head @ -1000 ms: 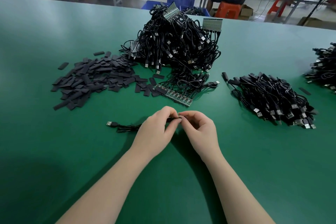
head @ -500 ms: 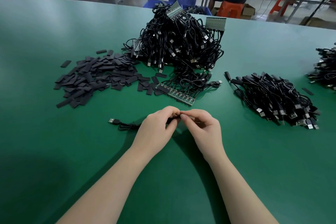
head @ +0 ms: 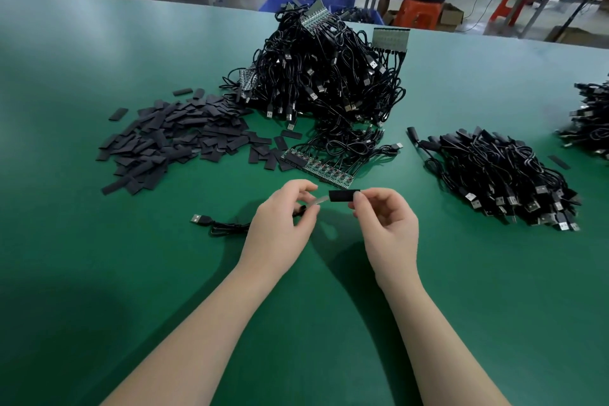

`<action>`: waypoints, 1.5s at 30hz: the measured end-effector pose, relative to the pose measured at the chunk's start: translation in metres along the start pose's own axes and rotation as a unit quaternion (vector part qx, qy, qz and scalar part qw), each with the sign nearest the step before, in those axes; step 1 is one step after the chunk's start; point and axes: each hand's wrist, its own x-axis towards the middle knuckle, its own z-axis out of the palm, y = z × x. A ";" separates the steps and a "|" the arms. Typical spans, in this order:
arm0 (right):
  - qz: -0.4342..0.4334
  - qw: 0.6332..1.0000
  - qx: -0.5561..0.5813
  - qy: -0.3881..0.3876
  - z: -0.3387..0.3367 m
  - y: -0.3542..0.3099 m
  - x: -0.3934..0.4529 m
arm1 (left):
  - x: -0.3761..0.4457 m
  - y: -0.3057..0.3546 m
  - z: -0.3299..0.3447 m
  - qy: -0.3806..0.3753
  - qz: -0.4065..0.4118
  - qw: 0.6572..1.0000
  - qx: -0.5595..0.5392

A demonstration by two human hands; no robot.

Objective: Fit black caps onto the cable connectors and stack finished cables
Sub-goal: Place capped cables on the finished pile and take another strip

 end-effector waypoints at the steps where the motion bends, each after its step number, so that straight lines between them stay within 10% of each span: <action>1: 0.007 1.000 0.000 0.001 -0.001 0.000 0.000 | 0.000 0.000 -0.001 0.013 0.005 1.000 0.002; 18: 0.070 0.996 0.031 -0.056 0.002 -0.002 -0.003 | 0.001 0.003 -0.002 0.004 0.131 0.991 -0.020; 45: 0.041 0.993 0.039 -0.105 0.001 -0.004 -0.004 | 0.002 0.005 -0.003 0.003 0.056 0.989 -0.137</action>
